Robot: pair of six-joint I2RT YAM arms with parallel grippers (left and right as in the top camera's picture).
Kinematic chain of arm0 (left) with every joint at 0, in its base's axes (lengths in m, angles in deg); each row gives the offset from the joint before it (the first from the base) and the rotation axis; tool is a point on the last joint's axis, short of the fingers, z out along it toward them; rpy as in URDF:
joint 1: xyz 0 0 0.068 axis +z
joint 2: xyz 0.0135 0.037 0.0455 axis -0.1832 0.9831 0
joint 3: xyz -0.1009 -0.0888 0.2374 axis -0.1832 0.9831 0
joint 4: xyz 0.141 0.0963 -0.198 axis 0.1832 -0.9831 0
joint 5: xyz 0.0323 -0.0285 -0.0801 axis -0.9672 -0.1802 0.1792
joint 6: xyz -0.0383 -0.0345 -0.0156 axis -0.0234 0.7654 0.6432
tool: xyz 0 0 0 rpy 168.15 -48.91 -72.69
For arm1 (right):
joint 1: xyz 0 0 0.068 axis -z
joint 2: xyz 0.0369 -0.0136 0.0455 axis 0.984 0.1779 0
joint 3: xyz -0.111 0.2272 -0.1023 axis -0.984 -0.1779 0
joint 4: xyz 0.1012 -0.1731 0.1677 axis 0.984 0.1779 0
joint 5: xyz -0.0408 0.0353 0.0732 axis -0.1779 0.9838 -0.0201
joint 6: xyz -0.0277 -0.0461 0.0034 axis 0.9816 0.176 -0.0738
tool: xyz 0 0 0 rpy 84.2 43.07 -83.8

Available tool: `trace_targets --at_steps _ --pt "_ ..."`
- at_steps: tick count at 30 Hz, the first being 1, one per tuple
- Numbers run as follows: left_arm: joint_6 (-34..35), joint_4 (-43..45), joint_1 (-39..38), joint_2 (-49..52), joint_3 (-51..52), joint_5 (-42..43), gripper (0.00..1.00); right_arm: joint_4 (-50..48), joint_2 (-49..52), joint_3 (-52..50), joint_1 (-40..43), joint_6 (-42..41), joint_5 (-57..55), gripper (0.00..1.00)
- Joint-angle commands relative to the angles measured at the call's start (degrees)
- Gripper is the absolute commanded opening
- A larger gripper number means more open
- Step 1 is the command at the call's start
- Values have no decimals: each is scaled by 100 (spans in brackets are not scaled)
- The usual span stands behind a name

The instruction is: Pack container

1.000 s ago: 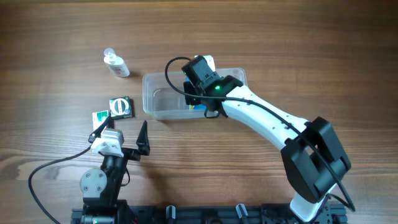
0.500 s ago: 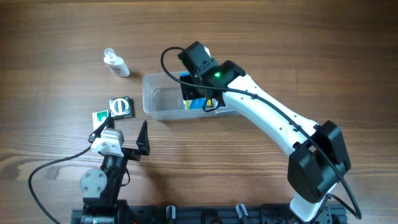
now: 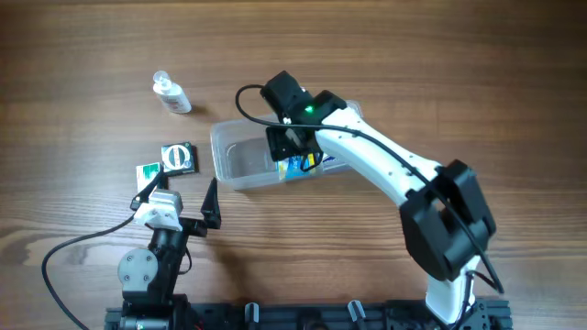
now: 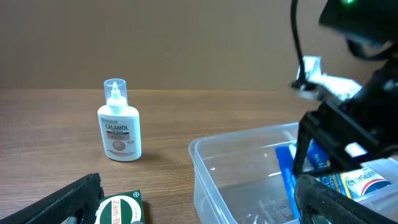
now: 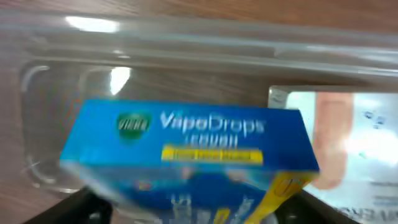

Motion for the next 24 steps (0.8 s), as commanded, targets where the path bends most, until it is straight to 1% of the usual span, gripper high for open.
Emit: trace_targets --at_steps 1,3,6,8,9,11,15,16,18,20,24 --pt "-83 -4 -35 -28 33 48 100 -63 57 157 31 208 153 87" --pt "-83 -4 -35 -28 33 50 100 -44 57 280 46 251 129 89" --pt "-83 -4 -35 -28 33 50 100 37 57 505 63 302 136 90" --pt "-83 -4 -35 -28 33 50 100 79 57 595 61 407 219 87" --pt "-83 -4 -35 -28 33 50 100 92 57 608 61 422 376 83" --pt "-83 -4 -35 -28 33 50 100 98 59 601 39 514 817 68" --pt "-83 -4 -35 -28 33 48 100 74 59 597 -61 514 1062 57" --pt "-83 -4 -35 -28 33 48 100 59 59 597 -92 505 1080 48" --pt "-83 -4 -35 -28 33 48 100 24 59 597 -157 448 1106 40" --pt "-83 -4 -35 -28 33 48 100 11 59 597 -212 326 1104 39" --pt "-83 -4 -35 -28 33 48 100 13 103 575 -348 326 1121 31"
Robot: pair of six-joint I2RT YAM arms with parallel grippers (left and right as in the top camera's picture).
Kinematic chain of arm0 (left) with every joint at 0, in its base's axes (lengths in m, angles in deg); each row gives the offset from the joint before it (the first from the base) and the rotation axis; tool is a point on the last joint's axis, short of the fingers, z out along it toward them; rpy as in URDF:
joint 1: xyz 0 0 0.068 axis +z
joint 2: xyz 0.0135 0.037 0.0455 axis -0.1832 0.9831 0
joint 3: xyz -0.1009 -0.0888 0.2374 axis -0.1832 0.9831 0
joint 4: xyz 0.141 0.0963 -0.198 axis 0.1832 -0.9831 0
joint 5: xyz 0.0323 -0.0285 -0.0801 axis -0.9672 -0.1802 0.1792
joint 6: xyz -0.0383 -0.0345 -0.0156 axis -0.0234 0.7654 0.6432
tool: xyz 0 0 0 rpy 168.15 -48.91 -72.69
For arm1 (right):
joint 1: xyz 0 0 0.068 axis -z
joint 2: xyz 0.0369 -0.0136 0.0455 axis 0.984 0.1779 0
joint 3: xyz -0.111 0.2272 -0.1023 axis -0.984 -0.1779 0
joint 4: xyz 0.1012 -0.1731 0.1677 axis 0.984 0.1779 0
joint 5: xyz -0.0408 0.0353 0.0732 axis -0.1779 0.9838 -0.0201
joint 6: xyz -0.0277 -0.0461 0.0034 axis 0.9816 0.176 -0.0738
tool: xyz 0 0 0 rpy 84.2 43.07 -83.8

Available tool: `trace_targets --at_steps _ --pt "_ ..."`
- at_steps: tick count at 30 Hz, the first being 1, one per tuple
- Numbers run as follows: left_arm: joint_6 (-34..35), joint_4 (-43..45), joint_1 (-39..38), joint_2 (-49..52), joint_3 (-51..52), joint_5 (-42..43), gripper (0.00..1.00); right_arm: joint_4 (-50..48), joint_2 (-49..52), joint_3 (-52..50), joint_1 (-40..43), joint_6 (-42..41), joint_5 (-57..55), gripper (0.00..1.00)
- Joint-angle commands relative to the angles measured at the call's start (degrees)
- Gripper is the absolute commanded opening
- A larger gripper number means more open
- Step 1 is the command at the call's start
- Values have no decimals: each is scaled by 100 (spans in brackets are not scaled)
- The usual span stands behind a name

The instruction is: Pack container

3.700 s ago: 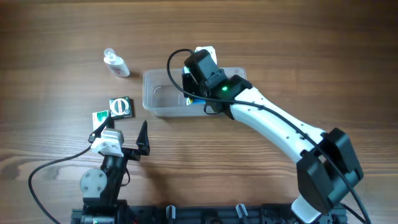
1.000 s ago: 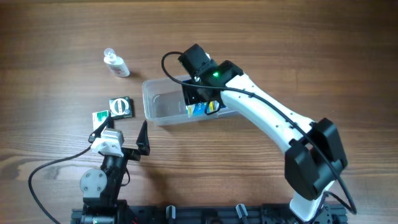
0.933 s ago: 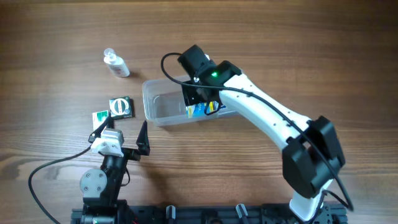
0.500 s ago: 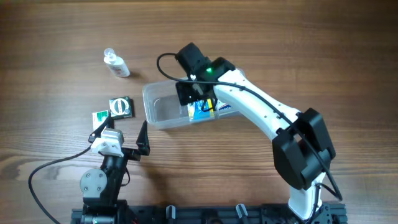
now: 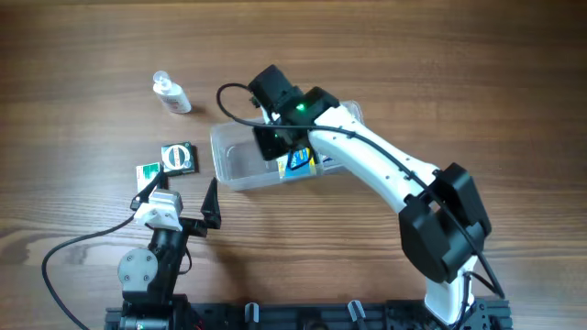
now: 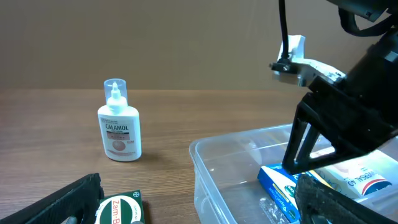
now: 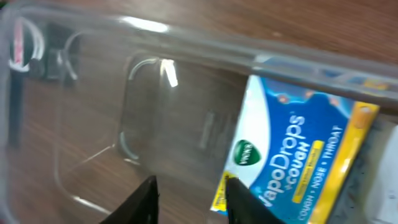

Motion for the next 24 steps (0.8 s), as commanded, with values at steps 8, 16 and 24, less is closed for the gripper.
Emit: trace_targets --at_steps 8,16,24 --pt "-85 -4 -35 -28 33 48 100 118 411 83 -164 -166 131 22" --pt "-85 -4 -35 -28 33 48 100 262 590 74 -157 -157 -76 22" --pt "-85 -4 -35 -28 33 50 100 393 590 74 -157 -146 -343 22"
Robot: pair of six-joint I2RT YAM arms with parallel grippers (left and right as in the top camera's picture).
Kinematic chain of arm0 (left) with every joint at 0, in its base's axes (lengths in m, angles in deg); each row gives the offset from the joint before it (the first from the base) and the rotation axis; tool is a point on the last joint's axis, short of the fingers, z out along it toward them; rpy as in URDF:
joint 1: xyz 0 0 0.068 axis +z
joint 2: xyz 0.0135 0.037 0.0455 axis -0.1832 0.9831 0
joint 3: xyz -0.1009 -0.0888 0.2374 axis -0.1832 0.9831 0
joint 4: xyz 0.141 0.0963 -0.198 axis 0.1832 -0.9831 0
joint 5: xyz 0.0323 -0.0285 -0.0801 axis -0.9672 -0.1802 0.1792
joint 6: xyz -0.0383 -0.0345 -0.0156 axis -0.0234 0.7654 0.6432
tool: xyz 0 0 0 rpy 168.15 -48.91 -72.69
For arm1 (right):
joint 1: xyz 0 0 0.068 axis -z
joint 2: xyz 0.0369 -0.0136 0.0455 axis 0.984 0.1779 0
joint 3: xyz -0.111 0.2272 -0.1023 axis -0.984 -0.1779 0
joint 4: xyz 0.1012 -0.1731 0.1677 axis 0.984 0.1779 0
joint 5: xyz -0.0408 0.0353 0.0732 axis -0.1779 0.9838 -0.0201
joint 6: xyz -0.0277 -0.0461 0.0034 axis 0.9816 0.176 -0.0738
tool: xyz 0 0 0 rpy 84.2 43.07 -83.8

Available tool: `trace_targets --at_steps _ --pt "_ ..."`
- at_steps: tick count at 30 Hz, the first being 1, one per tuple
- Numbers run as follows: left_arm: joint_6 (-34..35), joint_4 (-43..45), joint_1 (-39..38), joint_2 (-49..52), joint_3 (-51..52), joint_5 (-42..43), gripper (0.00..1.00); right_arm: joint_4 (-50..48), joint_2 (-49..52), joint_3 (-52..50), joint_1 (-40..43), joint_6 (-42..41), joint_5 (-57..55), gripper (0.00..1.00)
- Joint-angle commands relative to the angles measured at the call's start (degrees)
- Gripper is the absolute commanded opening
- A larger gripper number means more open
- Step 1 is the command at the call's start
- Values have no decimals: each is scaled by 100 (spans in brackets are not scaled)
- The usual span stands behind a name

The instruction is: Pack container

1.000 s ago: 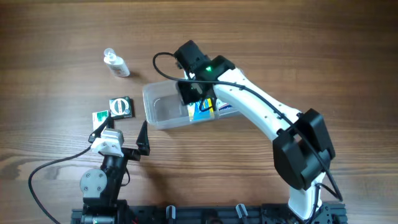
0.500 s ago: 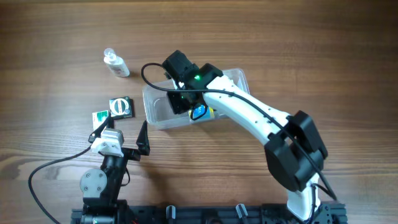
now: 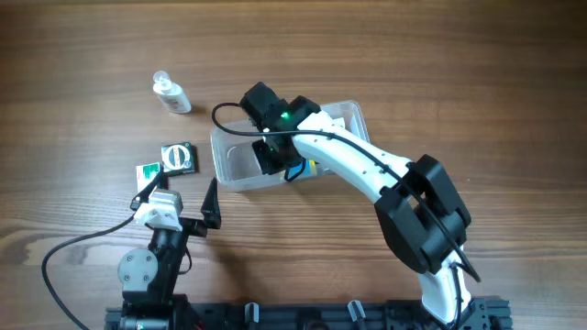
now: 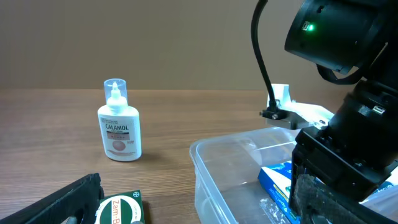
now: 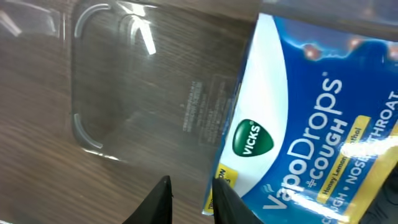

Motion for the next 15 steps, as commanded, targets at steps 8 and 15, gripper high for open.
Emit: trace_targets --at_steps 8,15 --pt "-85 -4 -35 -28 33 48 100 -4 72 74 -7 -33 -120 23" --pt "-85 -4 -35 -28 33 48 100 -70 76 70 -9 -33 181 21"
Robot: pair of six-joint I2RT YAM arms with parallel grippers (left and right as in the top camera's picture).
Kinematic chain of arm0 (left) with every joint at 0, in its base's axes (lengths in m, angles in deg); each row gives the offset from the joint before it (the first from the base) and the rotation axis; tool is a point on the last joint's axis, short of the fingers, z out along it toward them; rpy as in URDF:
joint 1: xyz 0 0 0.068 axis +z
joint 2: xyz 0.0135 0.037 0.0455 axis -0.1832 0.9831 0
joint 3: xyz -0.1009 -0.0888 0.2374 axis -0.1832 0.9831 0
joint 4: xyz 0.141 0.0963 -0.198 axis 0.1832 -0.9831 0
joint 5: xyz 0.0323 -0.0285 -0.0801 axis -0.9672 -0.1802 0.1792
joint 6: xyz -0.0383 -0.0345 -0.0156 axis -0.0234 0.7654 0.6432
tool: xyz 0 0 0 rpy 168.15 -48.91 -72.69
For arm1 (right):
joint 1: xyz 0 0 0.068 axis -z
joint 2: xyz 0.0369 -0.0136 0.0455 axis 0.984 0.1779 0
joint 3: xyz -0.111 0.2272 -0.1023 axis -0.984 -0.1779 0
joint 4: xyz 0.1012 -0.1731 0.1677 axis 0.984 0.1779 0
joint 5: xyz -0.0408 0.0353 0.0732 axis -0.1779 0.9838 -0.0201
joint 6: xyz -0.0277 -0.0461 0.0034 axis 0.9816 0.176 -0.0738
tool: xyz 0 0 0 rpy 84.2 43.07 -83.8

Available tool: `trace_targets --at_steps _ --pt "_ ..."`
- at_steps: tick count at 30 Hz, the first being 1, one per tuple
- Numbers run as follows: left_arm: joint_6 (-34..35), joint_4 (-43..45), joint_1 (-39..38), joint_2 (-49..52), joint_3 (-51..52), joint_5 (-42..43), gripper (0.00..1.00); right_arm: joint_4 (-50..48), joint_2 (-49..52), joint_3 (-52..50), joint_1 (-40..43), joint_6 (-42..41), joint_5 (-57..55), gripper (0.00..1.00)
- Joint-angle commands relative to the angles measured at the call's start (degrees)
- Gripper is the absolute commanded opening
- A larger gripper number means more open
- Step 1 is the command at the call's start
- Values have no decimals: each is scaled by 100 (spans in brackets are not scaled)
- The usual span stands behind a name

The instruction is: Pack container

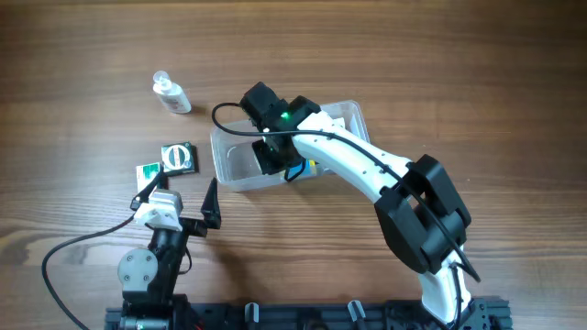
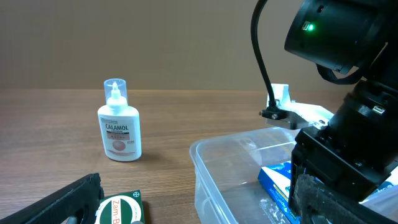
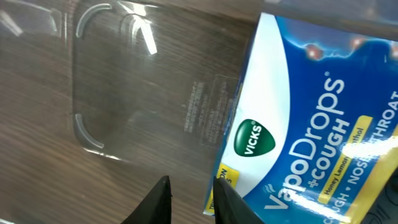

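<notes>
The clear plastic container (image 1: 220, 151) stands mid-table. A blue VapoDrops box (image 3: 311, 124) lies flat in it, also visible from the left wrist as the blue box (image 2: 280, 180). My right gripper (image 3: 189, 199) is down inside the container, over its bare left half just left of the box. Its fingers stand a little apart with nothing between them. My left gripper (image 2: 196, 202) rests open near the table's front, left of the container wall (image 2: 205, 174), holding nothing.
A white Calamol bottle (image 1: 171, 94) stands at the far left. A green Zam-Buk box (image 1: 179, 158) and a second small box (image 1: 147, 172) lie left of the container. A white packet (image 1: 335, 119) fills the container's right end.
My right gripper first held the blue VapoDrops box over the container. Then the box lay inside and the fingers were off it, open to its left. After that the gripper was lower over the container's bare floor with narrower fingers, and it stays there now. My left arm never moved.
</notes>
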Motion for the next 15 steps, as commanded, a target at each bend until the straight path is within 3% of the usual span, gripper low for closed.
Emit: trace_targets --at_steps 1,15 --pt "-83 -4 -35 -28 33 48 100 -96 81 55 -9 -33 168 20" --pt "-83 -4 -35 -28 33 48 100 -385 205 -31 -9 -28 442 17"
